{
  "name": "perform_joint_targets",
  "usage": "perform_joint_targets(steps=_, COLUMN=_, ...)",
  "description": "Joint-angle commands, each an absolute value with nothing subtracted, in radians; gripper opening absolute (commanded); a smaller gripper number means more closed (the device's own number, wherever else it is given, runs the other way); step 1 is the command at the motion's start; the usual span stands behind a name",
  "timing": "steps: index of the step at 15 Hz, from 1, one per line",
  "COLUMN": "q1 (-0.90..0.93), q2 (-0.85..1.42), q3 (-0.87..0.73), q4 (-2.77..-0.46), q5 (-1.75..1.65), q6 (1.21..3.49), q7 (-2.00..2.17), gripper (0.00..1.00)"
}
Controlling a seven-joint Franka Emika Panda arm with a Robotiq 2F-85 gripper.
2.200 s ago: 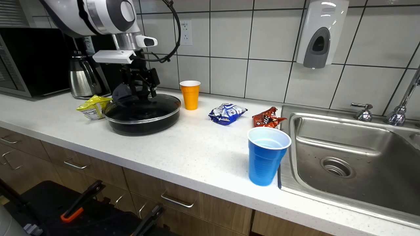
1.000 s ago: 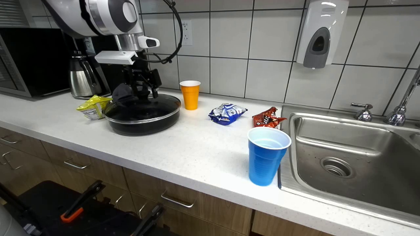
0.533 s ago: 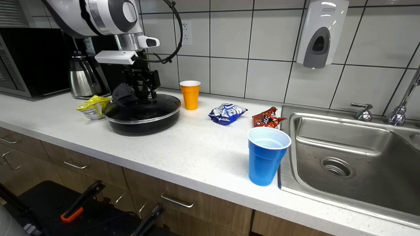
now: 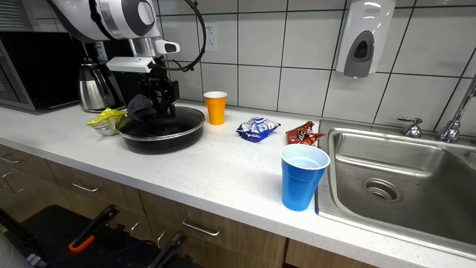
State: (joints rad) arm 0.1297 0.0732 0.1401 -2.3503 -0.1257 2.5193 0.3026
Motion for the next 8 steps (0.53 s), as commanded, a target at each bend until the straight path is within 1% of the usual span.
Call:
perform_joint_targets(steps=1, q1=0.139, q2=0.025, q3=0.132, q4=-2.352, q5=-0.127, q6=2.466, q7=0.297, gripper=0.38)
perform_joint_targets(steps=8, q1=0.136, q2=-0.014, q3=0.132, q4=-2.355, q5=-0.106, q6=2.442, q7=0.287, gripper=0.38)
